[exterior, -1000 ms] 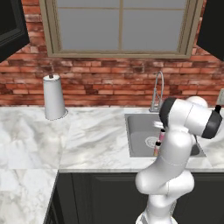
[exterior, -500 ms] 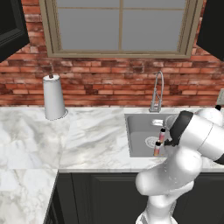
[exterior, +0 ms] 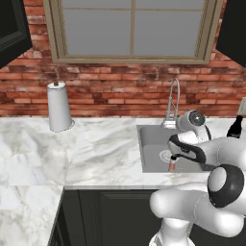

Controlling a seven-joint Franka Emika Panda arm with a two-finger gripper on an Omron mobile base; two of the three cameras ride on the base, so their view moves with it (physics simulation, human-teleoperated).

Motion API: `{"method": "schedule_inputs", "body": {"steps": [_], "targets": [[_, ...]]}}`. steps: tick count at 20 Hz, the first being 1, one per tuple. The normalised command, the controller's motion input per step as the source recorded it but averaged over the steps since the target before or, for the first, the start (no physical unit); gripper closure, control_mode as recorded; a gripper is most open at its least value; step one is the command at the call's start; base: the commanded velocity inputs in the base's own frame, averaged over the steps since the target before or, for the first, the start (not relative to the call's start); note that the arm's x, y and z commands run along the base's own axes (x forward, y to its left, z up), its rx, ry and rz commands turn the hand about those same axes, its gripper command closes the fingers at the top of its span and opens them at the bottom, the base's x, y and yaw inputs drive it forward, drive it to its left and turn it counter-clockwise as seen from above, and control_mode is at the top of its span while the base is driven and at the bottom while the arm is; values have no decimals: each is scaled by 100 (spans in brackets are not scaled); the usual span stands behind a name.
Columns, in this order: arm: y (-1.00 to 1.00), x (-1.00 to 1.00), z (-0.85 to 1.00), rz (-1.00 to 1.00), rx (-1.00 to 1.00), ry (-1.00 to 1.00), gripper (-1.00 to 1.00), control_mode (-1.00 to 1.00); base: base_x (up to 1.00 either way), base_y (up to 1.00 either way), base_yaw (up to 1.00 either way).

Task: Place the large bottle from the dining counter next to the other large bottle outside the sink, and place the small bottle from the dining counter next to the other small bottle inside the sink.

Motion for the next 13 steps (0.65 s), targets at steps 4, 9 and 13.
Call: {"method": "schedule_inputs", "body": {"steps": [4,9,13], "targets": [[15,0,60,0,1,13,-100,-100,0,0,0],[27,-14,24,5,2,13,-100,-100,0,0,0],[41,-29,0,8,0,11,-100,-100,0,0,0]]}}
